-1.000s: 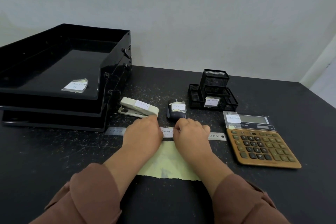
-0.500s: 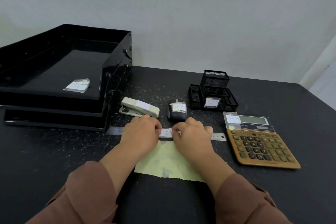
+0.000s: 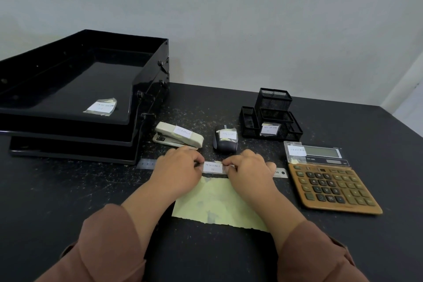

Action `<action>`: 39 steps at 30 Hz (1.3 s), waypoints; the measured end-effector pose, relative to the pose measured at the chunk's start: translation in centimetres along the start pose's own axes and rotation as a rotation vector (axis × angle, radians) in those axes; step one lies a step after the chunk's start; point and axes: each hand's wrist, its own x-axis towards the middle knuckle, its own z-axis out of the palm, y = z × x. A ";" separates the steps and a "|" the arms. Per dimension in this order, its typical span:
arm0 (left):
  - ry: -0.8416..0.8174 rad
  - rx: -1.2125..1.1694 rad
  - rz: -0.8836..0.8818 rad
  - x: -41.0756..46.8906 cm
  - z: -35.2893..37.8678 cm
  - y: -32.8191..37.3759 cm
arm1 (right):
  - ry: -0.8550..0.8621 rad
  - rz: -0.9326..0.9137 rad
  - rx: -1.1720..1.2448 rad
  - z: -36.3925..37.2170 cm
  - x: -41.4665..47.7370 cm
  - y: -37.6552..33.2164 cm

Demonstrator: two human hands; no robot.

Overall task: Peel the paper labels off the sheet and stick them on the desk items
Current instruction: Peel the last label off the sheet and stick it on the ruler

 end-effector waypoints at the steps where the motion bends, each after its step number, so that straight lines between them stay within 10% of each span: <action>1: 0.013 -0.023 0.005 -0.1 0.0 0.0 | 0.004 -0.007 -0.018 0.0 0.0 0.0; 39: 0.154 -0.025 0.185 0.0 1.6 0.3 | 0.061 -0.085 0.030 -0.5 0.1 0.4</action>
